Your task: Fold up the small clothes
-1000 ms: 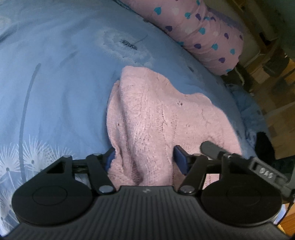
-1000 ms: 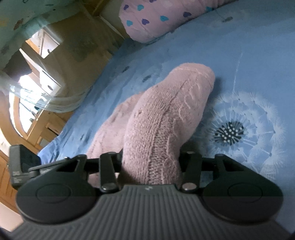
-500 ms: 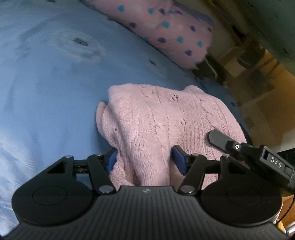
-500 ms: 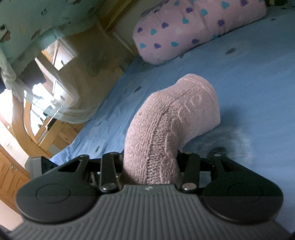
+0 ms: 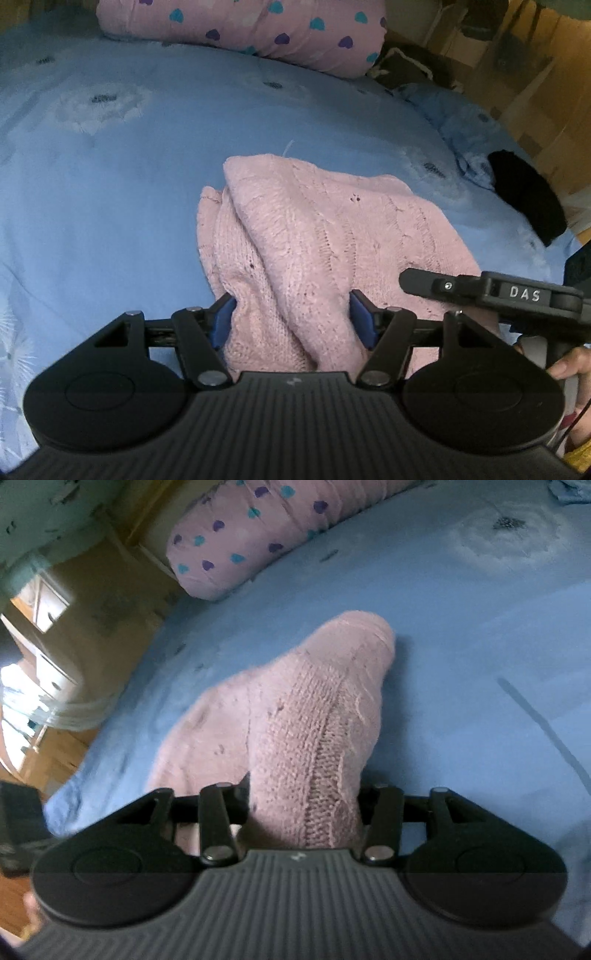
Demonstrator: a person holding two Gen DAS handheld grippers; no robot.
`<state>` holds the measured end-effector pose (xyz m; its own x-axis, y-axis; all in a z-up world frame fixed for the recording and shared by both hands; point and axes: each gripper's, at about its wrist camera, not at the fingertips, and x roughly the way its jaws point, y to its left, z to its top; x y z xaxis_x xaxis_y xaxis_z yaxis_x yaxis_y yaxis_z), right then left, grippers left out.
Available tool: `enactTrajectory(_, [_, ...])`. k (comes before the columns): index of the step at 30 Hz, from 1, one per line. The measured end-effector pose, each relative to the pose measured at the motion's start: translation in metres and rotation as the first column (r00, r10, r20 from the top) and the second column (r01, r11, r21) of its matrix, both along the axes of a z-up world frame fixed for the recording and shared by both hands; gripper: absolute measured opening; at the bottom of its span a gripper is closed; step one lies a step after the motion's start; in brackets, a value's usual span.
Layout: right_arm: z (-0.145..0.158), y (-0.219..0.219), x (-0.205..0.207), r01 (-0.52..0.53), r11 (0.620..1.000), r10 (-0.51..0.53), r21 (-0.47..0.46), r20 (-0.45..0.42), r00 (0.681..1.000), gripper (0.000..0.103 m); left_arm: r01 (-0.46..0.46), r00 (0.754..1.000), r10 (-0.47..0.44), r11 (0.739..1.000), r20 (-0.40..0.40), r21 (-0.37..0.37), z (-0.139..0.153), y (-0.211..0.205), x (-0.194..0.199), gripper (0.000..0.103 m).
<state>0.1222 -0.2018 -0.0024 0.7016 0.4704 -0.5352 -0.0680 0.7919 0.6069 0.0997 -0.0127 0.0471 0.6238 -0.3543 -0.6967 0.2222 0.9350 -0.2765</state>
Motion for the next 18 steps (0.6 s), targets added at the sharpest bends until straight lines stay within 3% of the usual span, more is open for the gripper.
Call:
enactTrajectory(6, [0.014,0.0,-0.013,0.013,0.999,-0.012,-0.037,0.006,1.0,0.055,-0.024,0.999,0.02,0.996,0.042,0.081,0.015,0.004,-0.016,0.07])
enactTrajectory(13, [0.032,-0.005,-0.059,0.098,0.99,-0.088,-0.099,0.102,0.991,0.055,-0.071,0.997,0.064,0.983,0.047,0.167,0.016,0.013,-0.036,0.07])
enactTrajectory(16, [0.031,-0.009,-0.08,0.126,0.987,-0.112,-0.102,0.134,0.985,0.055,-0.078,0.997,0.073,0.982,0.038,0.169,0.012,0.014,-0.037,0.071])
enactTrajectory(18, [0.024,-0.007,-0.085,0.116,0.981,-0.096,-0.153,0.13,0.987,0.054,-0.083,0.996,0.079,0.982,0.033,0.172,0.009,0.015,-0.037,0.072])
